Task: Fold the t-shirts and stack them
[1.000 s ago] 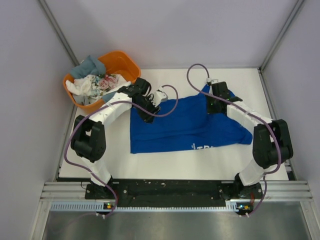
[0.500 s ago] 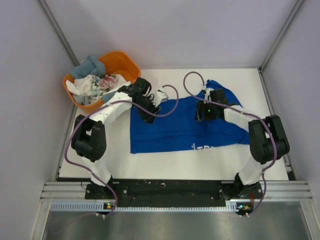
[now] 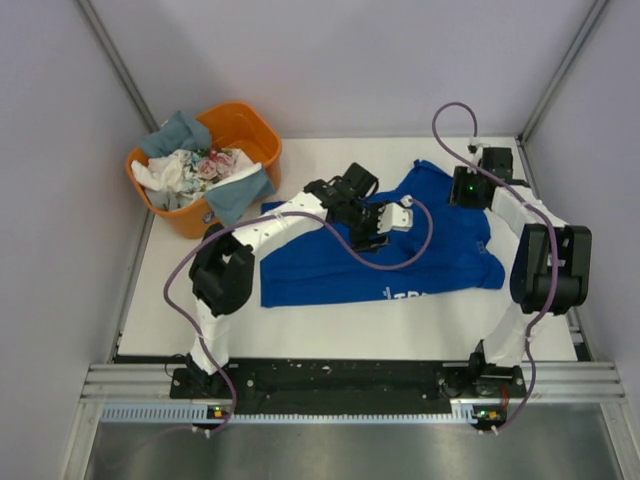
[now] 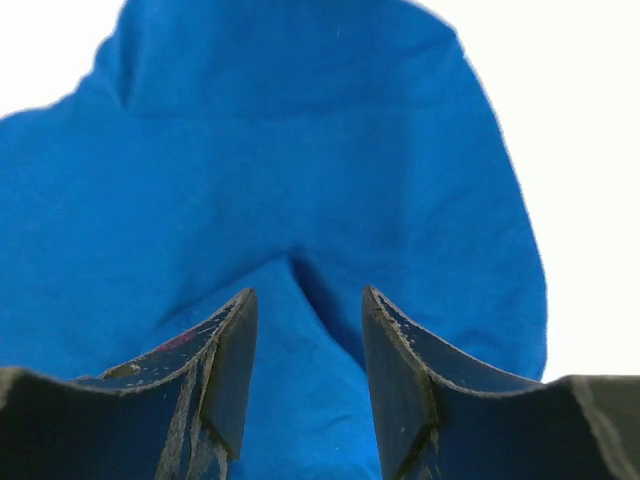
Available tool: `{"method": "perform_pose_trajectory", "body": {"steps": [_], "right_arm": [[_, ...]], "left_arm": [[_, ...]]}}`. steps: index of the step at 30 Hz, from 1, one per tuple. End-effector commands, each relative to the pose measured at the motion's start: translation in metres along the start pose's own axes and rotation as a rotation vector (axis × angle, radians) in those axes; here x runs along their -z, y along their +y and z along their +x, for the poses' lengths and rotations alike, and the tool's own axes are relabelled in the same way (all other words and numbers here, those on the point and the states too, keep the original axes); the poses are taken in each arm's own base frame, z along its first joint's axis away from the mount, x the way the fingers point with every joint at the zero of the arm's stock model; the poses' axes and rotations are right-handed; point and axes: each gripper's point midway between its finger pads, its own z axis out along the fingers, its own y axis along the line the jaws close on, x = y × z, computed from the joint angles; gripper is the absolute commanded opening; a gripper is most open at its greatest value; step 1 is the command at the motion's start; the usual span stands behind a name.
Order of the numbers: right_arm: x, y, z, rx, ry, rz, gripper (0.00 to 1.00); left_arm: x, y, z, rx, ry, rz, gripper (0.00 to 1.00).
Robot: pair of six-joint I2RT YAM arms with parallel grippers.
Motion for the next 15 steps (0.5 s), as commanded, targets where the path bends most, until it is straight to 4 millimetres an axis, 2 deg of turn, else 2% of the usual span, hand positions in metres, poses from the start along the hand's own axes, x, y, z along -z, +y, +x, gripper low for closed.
{"method": "perform_pose_trajectory", "body": {"steps": [1,4,7,11,15], "right_arm": [[-0.016,0.006,0.012,0.036,0.077,-0.046,0.44],[-0.030,0.010,0.015,0.029,0.096,-0.079,0.41],[-0.038,0.009,0.027,0.017,0.131,-0.084,0.39],[-0.041,0.008,0.034,0.011,0.147,-0.081,0.35],[-0.044,0.004,0.037,0.012,0.152,-0.066,0.17]], "left_arm": [[-0.020,0.037,-0.056,-0.209,-0.191,-0.059,0.63],[-0.045,0.042,-0.063,-0.276,-0.219,-0.075,0.63],[-0.067,0.045,-0.060,-0.304,-0.236,-0.089,0.62],[-0.090,0.041,-0.059,-0.343,-0.244,-0.078,0.63],[-0.109,0.044,-0.059,-0.363,-0.239,-0.106,0.64]]}}
